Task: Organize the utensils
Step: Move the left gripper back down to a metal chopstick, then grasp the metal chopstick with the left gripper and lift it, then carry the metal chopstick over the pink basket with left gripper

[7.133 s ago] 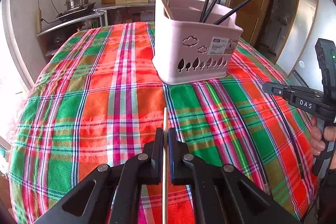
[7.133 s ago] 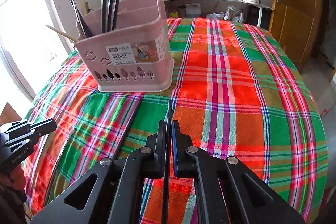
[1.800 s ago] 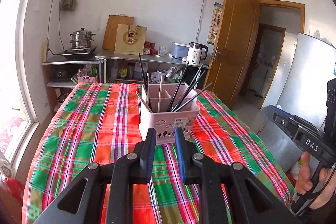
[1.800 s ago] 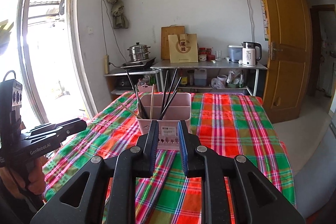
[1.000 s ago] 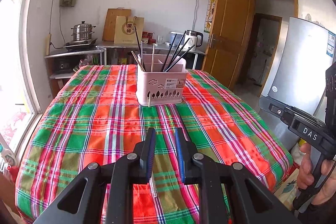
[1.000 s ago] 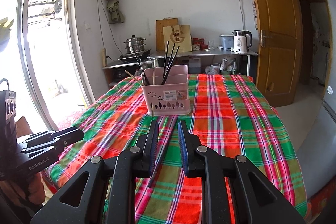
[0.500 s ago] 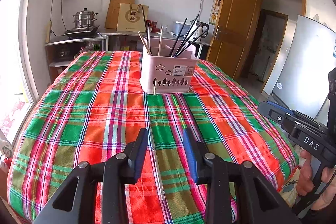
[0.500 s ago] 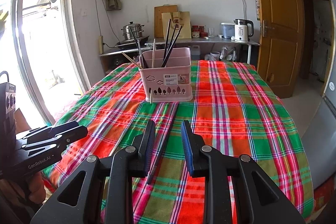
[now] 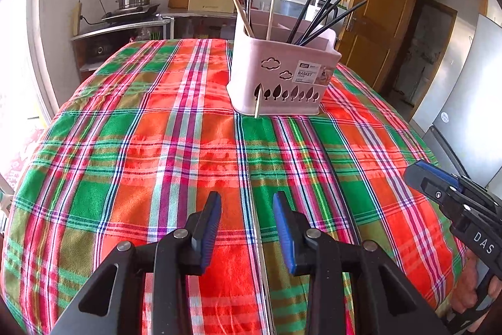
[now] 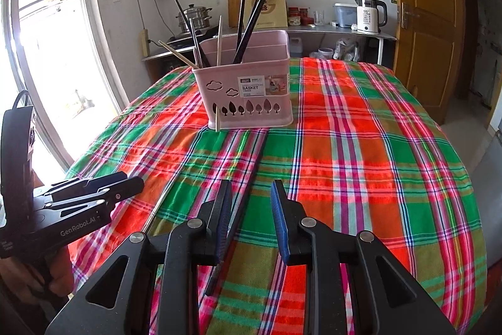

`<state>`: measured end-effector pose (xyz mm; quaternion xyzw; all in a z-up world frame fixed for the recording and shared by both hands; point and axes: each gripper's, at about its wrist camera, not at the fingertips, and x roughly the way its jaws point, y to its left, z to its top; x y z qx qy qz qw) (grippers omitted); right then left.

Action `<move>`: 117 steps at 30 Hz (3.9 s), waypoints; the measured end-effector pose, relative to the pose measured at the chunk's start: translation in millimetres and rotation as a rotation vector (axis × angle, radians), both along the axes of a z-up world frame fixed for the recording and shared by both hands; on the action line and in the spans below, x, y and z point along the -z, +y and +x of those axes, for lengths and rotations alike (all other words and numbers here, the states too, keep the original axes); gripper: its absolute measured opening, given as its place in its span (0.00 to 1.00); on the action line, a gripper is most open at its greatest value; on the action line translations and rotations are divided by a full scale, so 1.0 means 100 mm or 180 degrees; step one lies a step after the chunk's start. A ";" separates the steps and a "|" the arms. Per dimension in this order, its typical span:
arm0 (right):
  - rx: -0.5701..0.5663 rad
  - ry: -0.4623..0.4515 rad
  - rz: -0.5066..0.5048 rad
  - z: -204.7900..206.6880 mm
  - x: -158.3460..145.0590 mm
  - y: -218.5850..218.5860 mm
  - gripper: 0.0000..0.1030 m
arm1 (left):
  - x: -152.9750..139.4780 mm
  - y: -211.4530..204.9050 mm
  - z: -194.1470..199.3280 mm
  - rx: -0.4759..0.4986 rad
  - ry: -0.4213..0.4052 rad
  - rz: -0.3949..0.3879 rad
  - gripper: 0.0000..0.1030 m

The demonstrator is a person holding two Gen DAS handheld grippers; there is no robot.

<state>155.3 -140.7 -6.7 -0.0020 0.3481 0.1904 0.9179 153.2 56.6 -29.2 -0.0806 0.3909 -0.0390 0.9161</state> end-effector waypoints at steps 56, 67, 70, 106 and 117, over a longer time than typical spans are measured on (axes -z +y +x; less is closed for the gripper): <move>-0.0284 0.0681 -0.0293 0.86 0.58 0.26 0.07 | 0.36 0.21 0.48 -0.0095 0.0377 0.0163 0.06; -0.0417 0.0609 -0.0029 0.81 0.42 0.23 0.06 | 0.21 0.16 0.52 0.0037 0.0305 0.0069 0.04; -0.0429 0.0521 0.0072 0.77 0.30 0.20 0.06 | 0.05 0.11 0.47 0.0092 0.0206 0.0023 0.04; -0.0412 -0.0583 0.0506 0.27 -1.00 -0.21 0.05 | -1.07 -0.09 0.21 0.0415 -0.0557 -0.0017 0.04; -0.0509 -0.0722 0.0458 0.43 -1.24 -0.10 0.05 | -1.40 -0.01 0.50 0.0430 -0.0624 -0.0010 0.04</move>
